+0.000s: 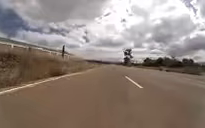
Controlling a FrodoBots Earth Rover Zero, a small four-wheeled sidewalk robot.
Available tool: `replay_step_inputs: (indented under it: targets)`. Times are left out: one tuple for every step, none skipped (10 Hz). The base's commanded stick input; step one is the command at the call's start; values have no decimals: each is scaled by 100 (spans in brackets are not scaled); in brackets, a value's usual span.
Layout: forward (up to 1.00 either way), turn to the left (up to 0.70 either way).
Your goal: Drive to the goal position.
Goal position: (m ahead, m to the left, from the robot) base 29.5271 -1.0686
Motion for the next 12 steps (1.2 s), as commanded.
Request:
replay_step_inputs:
  targets:
    - [85, 0]
    - [85, 0]
    - [85, 0]
    - [85, 0]
    - [85, 0]
    - [85, 0]
    - [85, 0]
    - [85, 0]
    - [85, 0]
    - [85, 0]
    - [85, 0]
    - [85, 0]
